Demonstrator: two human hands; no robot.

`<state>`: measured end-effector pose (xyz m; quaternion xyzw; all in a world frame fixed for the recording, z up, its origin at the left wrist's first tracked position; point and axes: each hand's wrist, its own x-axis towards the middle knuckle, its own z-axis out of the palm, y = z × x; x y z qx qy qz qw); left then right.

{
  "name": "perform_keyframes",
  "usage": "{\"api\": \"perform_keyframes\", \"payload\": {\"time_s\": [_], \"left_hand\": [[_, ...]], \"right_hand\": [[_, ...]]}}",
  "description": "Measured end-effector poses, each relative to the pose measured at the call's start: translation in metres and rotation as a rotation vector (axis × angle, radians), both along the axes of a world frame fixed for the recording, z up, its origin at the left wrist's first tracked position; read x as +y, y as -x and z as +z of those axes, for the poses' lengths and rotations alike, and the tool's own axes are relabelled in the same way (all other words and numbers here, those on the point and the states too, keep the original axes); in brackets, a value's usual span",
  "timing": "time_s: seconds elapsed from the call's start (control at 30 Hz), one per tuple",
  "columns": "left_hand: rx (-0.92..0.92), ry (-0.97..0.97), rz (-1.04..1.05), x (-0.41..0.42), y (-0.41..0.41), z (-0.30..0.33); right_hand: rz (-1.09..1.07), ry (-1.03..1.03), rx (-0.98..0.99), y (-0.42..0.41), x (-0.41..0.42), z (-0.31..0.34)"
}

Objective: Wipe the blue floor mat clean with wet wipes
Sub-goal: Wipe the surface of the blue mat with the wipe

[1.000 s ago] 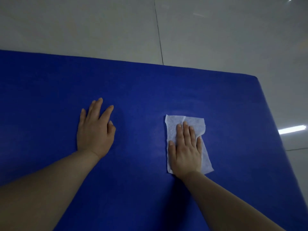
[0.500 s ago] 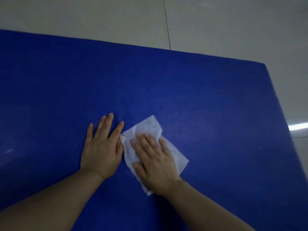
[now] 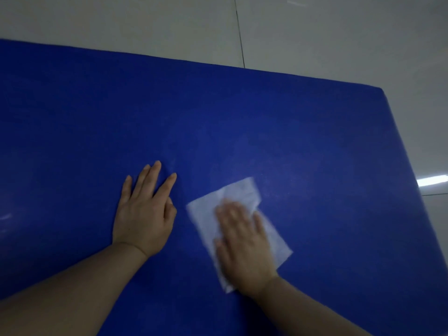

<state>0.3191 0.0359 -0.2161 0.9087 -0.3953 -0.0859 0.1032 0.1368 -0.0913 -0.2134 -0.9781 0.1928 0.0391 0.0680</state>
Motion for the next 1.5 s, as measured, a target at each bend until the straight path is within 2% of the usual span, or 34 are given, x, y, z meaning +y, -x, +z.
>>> {"api": "perform_keyframes", "payload": {"time_s": [0.1,0.17,0.23,0.37,0.4,0.43,0.47,0.53,0.57,0.63,0.7,0.77,0.83,0.9,0.97,1.03,1.1,1.17,1.27,1.3,1.33,1.37,1.43,1.5], "left_hand": [[0.02,0.051,0.018,0.0,0.001,-0.001],[0.024,0.073,0.025,0.0,0.001,0.0],[0.025,0.074,0.03,0.0,0.001,0.0],[0.03,0.091,0.032,0.0,0.001,-0.001],[0.032,0.103,0.034,0.0,0.0,-0.001],[0.034,0.118,0.038,0.0,0.0,0.0],[0.032,0.132,0.04,0.0,0.001,-0.001],[0.026,0.158,0.044,0.001,0.002,-0.002],[0.027,0.178,0.047,0.001,0.002,-0.003],[0.063,0.25,0.056,0.002,0.001,-0.003],[0.123,0.355,0.068,0.007,0.004,0.001],[0.138,0.432,0.052,0.018,0.011,0.007],[0.109,0.446,-0.018,0.034,0.024,0.012],[0.109,0.43,-0.079,0.054,0.038,0.013],[0.113,0.412,-0.086,0.071,0.051,0.011],[0.091,0.385,-0.06,0.082,0.062,0.009],[0.066,0.343,-0.025,0.088,0.069,0.006],[0.04,0.292,-0.003,0.088,0.073,0.004],[0.02,0.254,-0.004,0.086,0.073,0.003],[0.019,0.253,-0.006,0.086,0.072,0.003],[0.018,0.255,-0.008,0.085,0.072,0.004],[0.015,0.259,-0.011,0.084,0.072,0.004],[0.002,0.262,-0.008,0.084,0.073,0.004],[-0.006,0.268,-0.008,0.084,0.074,0.002]], "right_hand": [[-0.486,-0.047,0.005,0.009,-0.048,0.002],[-0.628,-0.062,0.074,0.005,-0.052,0.001],[-0.517,0.004,0.091,-0.006,-0.029,0.005],[0.128,-0.004,0.056,0.0,0.023,0.009],[0.185,-0.014,0.052,0.007,0.014,0.005],[0.135,-0.01,0.04,0.014,-0.001,0.003],[-0.007,0.014,0.005,0.022,-0.018,-0.001],[-0.429,0.053,-0.024,0.032,-0.056,0.001],[-0.612,0.017,0.02,0.033,-0.07,0.003],[-0.753,-0.034,0.093,0.026,-0.073,0.002],[-0.666,-0.014,0.07,0.007,-0.043,0.003],[-0.398,0.006,-0.024,-0.007,0.002,0.003],[-0.058,-0.023,-0.022,-0.005,0.037,0.003],[0.045,-0.047,-0.025,0.001,0.03,0.0],[-0.172,-0.004,-0.067,0.014,0.002,-0.003],[-0.512,-0.029,0.003,0.028,-0.028,-0.001],[-0.653,-0.015,0.072,0.035,-0.028,0.005],[-0.484,0.037,0.07,0.034,0.007,0.008],[-0.007,-0.012,0.096,0.031,0.061,0.008],[0.125,-0.024,0.108,0.031,0.059,0.007],[0.159,-0.032,0.095,0.033,0.046,0.004],[0.071,-0.014,0.06,0.036,0.029,0.002],[-0.352,-0.002,0.03,0.036,-0.012,0.005],[-0.733,-0.065,0.132,0.023,-0.044,0.011]]}}
